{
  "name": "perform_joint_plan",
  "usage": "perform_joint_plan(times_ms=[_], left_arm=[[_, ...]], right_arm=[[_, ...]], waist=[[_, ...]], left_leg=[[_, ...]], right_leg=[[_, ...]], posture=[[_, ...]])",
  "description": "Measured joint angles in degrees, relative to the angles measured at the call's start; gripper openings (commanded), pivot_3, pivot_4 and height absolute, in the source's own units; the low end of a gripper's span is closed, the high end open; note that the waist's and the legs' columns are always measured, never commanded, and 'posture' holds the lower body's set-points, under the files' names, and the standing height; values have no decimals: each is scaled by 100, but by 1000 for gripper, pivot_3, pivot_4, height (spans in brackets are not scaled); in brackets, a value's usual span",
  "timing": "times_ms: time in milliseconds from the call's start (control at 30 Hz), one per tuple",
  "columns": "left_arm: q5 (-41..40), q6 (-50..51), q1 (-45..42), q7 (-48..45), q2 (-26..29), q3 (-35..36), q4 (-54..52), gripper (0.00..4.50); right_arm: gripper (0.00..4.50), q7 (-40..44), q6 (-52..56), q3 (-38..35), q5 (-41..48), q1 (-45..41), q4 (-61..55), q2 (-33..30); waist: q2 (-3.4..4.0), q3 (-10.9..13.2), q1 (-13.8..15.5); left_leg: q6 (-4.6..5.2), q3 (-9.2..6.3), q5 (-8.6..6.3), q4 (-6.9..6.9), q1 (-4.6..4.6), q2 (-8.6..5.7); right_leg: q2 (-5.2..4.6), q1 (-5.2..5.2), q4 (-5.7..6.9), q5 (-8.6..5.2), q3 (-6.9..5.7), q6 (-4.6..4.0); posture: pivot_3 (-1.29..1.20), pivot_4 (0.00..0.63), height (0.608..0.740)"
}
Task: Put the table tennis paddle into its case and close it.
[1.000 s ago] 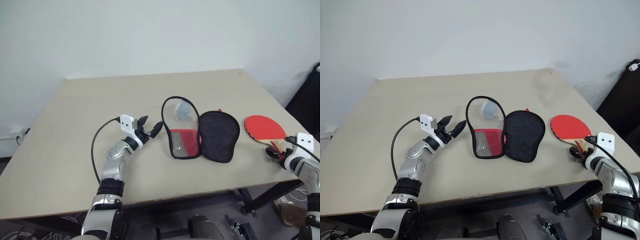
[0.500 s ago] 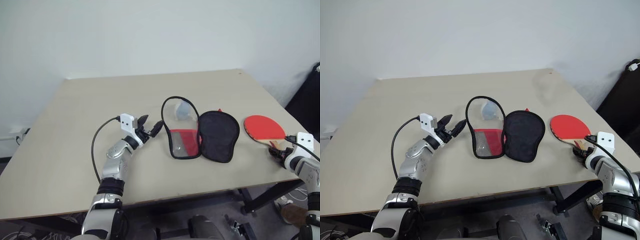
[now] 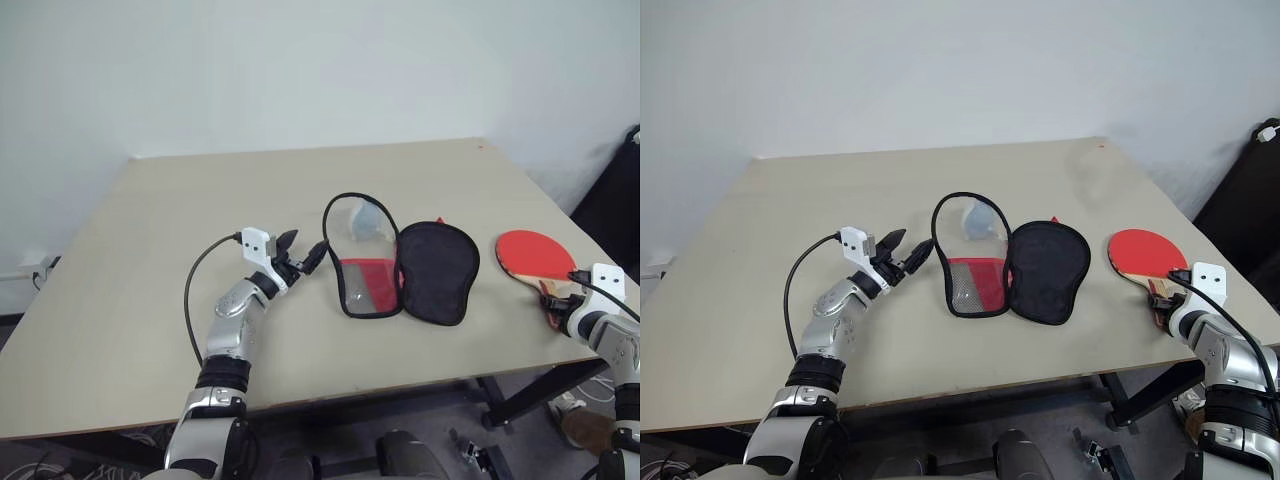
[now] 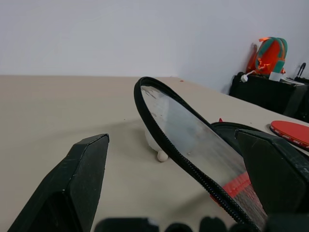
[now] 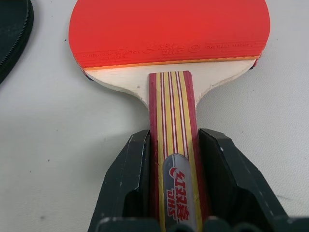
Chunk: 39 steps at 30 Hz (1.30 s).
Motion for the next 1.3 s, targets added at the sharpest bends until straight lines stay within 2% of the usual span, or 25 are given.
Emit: perform_joint_plan(times_ms=[267, 533, 833, 1067, 1300], left_arm=[[5, -3, 0, 1, -5, 0, 1, 4500], [8, -52, -11, -6, -15, -6, 101, 4500], [9, -97, -14, -4, -11, -1, 114, 4500], [11, -97, -14, -8, -11, -3, 121, 4500], [13, -97, -14, -10, -14, -6, 122, 4500]], right_arm=[[1241, -297, 319, 0, 94, -260, -781, 119], [1241, -533, 1523, -133, 775, -612, -2204, 461], [1241, -1729, 3466, -379, 1375, -702, -3971, 2143], [1241, -2082, 3998, -413, 1360, -719, -4357, 2673], [1241, -2234, 3992, -376, 1166, -618, -4325, 2921]], waist=[[5, 1, 3], [6, 1, 4], [11, -1, 44], [11, -1, 42], [12, -1, 37]], left_leg=[[0, 0, 0, -1, -3, 0], [0, -3, 0, -3, -4, 0], [0, -9, 0, -10, -11, 1], [-1, -10, -1, -11, -12, 1], [-1, -10, -1, -11, -11, 2]], right_leg=[[0, -2, -2, 0, 1, 1], [0, -4, -1, 0, 0, 1], [1, -15, 1, 0, -4, 2], [0, -17, 1, 0, -6, 2], [0, -17, 0, 0, -7, 2]], posture=[[0, 0, 740], [0, 0, 740], [0, 0, 740], [0, 0, 740], [0, 0, 740]])
